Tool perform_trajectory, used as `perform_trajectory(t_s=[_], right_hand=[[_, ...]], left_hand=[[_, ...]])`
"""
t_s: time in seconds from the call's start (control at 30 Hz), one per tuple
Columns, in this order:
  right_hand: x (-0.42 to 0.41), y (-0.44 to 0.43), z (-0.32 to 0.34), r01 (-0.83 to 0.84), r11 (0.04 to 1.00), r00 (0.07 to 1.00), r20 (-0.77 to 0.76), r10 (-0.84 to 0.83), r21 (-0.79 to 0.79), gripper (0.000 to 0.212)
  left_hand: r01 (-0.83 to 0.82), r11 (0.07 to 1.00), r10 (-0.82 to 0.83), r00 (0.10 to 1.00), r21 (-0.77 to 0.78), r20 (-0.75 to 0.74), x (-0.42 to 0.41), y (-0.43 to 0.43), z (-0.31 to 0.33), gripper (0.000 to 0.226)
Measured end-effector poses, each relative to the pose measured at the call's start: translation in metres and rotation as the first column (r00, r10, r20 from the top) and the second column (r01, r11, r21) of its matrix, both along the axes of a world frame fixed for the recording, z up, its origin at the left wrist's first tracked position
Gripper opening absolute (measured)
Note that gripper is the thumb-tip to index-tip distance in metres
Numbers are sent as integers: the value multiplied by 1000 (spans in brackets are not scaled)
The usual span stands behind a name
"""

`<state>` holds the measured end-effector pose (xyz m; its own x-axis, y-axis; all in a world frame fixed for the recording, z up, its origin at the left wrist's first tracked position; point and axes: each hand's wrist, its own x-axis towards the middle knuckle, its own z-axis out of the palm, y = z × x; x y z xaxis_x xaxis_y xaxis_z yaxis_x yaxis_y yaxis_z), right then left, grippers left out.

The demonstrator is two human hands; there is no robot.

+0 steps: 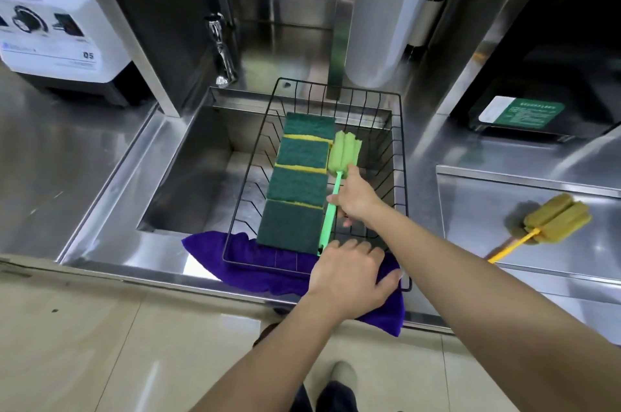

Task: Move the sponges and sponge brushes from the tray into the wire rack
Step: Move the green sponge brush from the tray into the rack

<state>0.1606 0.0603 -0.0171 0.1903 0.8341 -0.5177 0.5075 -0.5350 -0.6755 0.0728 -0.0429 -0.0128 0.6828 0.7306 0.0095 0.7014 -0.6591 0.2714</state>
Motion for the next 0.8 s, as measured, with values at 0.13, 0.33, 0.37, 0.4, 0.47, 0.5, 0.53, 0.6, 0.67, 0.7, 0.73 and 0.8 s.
perform_trajectory(t_s=[0.13, 0.33, 0.37, 0.4, 0.47, 0.5, 0.53, 0.6, 0.67, 0.7, 0.73, 0.8], right_hand=[[5, 0, 1, -165, 985, 949, 264, 171, -44, 72], [15, -6, 9, -160, 987, 977, 141, 160, -13, 75], [16, -8, 14, -151, 988, 981, 125, 148, 16, 70], [18, -9, 19, -138, 989, 984, 123, 130, 56, 65], [24, -10, 31, -84, 982, 987, 151, 58, 170, 56], [30, -10, 37, -39, 973, 986, 164, 1, 227, 50], [38, -10, 43, 13, 962, 984, 168, -62, 274, 43], [58, -14, 52, 117, 939, 969, 171, -180, 323, 32], [83, -22, 56, 214, 920, 936, 202, -290, 329, 27], [96, -28, 56, 255, 909, 911, 233, -340, 328, 25], [110, -35, 54, 293, 899, 882, 272, -385, 325, 24], [136, -51, 47, 359, 877, 815, 350, -462, 320, 25]], left_hand=[[2, 1000, -2, 1000, 9, -3, 1, 0, 0, 66], [-10, 1000, 10, 1000, -10, -24, 2, 0, 3, 58], [-13, 1000, 12, 999, -17, -34, 2, 0, 3, 56], [-15, 1000, 14, 999, -23, -40, 3, 0, 4, 57], [-22, 999, 21, 1000, -41, -17, 4, 0, 5, 62], [-30, 998, 30, 999, -51, 10, 5, -1, 6, 64], [-39, 998, 41, 999, -54, 27, 6, -2, 6, 65], [-51, 998, 52, 999, -37, 6, 8, -2, 7, 66], [-60, 998, 59, 997, -10, -58, 11, -3, 8, 68], [-62, 998, 62, 994, -2, -89, 13, -4, 9, 68], [-59, 998, 58, 991, 2, -120, 16, -5, 10, 67], [-31, 1000, 29, 983, -3, -182, 23, -7, 10, 61]])
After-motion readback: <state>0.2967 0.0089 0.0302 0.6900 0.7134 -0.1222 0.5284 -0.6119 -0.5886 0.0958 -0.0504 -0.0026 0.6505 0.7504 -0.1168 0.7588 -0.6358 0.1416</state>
